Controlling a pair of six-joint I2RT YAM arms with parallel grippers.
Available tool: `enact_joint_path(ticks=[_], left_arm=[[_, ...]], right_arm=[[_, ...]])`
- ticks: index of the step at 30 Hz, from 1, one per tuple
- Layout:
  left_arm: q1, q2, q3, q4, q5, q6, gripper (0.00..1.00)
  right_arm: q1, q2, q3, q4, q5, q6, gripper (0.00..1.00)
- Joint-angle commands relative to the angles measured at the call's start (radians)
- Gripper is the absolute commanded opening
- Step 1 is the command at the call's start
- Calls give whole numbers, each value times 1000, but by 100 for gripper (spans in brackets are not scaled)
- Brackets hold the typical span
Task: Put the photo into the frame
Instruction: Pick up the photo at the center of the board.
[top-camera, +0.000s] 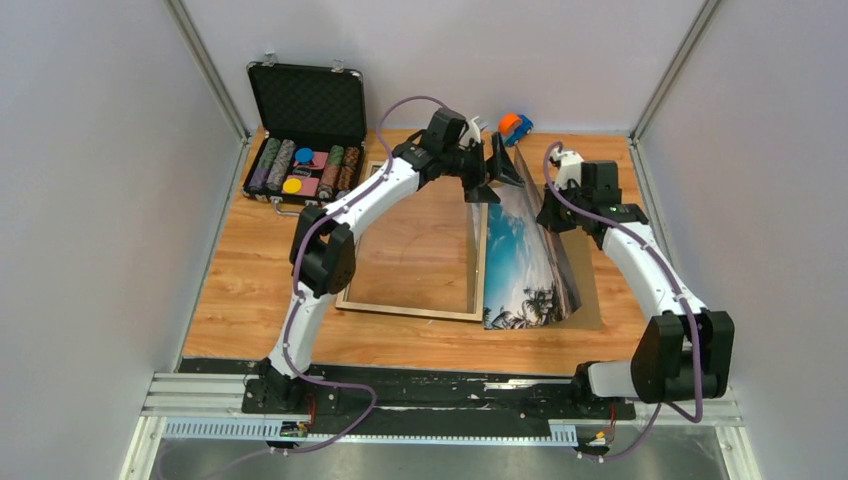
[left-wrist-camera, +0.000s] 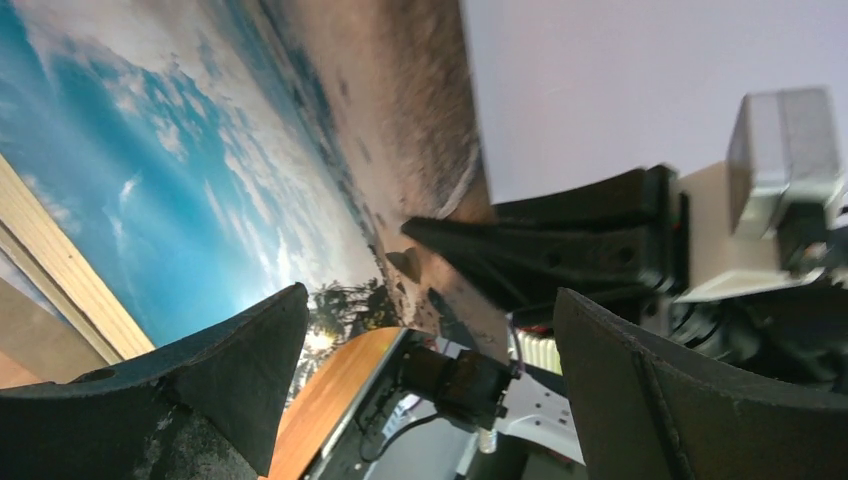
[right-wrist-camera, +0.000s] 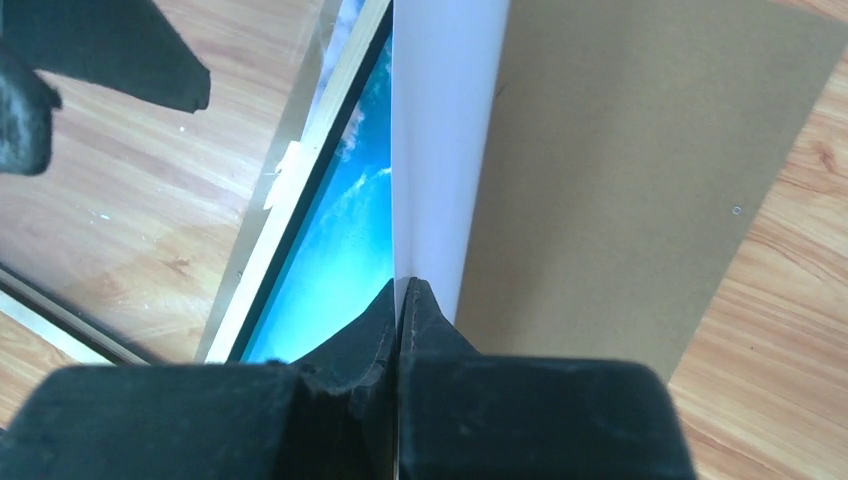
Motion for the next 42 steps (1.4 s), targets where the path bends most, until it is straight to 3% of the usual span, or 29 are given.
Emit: enact_joint_path(ticks=[1, 17, 28, 37, 42], left_arm=[[5, -93, -16, 88, 48, -107, 100], [12, -59, -116, 170, 70, -235, 96], [12, -37, -182, 212, 71, -255, 76], [12, -6, -184, 232, 70, -263, 65], [12, 14, -195, 264, 74, -284, 57]], right_arm=[[97, -34, 31, 32, 162, 20, 0], [303, -3, 64, 31, 348, -2, 0], [338, 7, 59, 34, 349, 21, 1], [352, 11, 54, 34, 332, 32, 16], [351, 11, 52, 33, 310, 37, 17]])
